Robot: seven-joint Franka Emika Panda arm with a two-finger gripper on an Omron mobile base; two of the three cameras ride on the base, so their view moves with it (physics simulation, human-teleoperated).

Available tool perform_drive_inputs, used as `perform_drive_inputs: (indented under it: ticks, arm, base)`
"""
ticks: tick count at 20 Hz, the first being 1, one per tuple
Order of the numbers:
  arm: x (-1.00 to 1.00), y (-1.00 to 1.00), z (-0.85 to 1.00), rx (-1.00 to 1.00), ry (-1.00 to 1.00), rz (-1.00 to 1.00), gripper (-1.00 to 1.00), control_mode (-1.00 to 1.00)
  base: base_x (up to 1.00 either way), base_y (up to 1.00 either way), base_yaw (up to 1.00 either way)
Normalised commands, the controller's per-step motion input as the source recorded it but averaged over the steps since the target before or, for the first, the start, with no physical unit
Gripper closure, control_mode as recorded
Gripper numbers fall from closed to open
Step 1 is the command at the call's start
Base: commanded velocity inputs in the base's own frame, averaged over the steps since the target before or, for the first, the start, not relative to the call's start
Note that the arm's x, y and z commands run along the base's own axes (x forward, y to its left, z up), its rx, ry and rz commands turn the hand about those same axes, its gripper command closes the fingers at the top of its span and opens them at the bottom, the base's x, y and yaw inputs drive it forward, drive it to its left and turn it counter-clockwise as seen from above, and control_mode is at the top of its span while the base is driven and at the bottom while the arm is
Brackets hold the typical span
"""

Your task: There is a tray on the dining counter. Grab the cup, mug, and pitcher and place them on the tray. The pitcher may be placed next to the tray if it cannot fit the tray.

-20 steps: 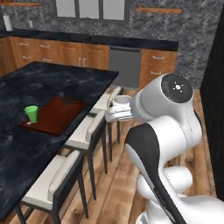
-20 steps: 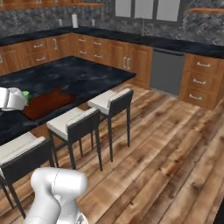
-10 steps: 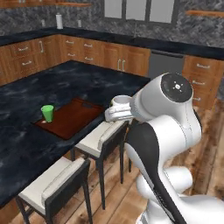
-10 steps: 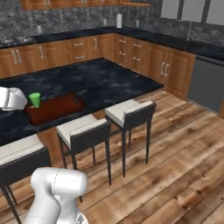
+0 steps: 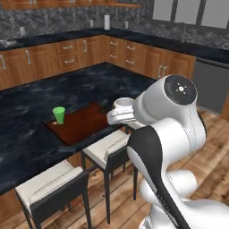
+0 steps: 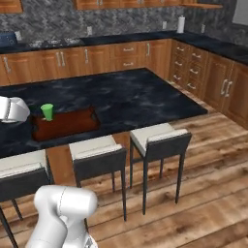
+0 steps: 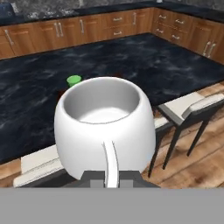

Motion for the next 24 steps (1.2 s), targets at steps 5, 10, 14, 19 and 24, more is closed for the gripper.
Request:
perform_drive_inputs:
  ticks: [5,10,14,19,24]
  arm:
    - [0.00,0.00,0.00,0.00,0.00,0.00,1.00,1.00]
    - [0.00,0.00,0.00,0.00,0.00,0.00,1.00,1.00]
    - [0.00,0.00,0.00,0.00,0.00,0.00,1.00,1.00]
    - [0.00,0.00,0.00,0.00,0.00,0.00,1.00,1.00]
    - [0.00,0.00,0.00,0.00,0.00,0.00,1.00,1.00]
  base:
    - [0.39,-0.57,0.46]
    - [0.57,-0.42,0.46]
    - [0.86,-0.14,0.32]
    - [0.91,-0.02,0.23]
    - [0.82,0.00,0.21]
